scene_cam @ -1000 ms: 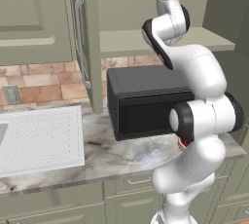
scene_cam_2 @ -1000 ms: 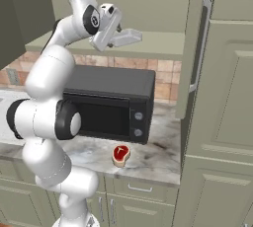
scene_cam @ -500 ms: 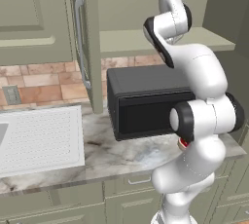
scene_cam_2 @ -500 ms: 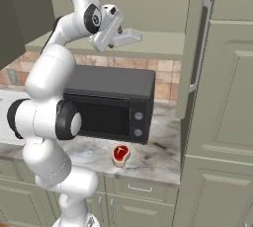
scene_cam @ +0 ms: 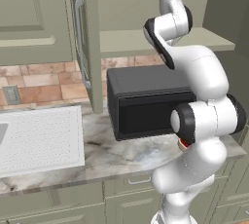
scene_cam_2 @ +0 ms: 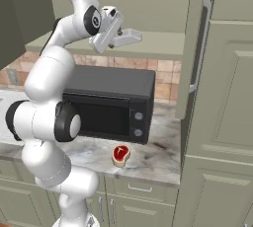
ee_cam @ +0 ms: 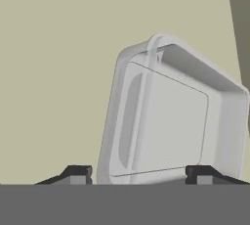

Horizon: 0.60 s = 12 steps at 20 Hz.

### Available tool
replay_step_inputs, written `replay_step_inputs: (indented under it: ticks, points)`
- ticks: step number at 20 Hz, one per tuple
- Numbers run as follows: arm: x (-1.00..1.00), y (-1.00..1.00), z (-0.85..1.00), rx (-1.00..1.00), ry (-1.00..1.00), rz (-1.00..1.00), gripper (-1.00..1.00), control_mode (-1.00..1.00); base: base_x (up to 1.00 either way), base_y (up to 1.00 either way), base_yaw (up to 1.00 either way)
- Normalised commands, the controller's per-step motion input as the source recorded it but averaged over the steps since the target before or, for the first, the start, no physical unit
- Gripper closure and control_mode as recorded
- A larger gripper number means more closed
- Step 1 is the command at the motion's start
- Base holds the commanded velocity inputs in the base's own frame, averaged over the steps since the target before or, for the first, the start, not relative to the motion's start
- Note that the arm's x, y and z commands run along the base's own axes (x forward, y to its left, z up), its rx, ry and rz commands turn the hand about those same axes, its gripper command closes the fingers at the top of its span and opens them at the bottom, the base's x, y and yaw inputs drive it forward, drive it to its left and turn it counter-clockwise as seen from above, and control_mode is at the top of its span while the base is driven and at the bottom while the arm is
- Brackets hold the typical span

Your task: Retrieve the tupperware from the cabinet, then place the raw meat into the tupperware to avoid contamination.

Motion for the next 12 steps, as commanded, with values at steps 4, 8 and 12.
replay_step_inputs:
  ticks: [4,8,12]
  points:
    - [-0.04,-0.30,-0.39,0.00,0.00,0.01,-1.00,-1.00,0.00,0.00,0.00]
    - [-0.12,-0.08,-0.26,0.03,0.01,0.00,-1.00,-1.00,0.00,0.00,0.00]
    - [-0.05,-0.01,-0.23,0.06,0.04,0.00,-1.00,-1.00,0.00,0.00,0.00]
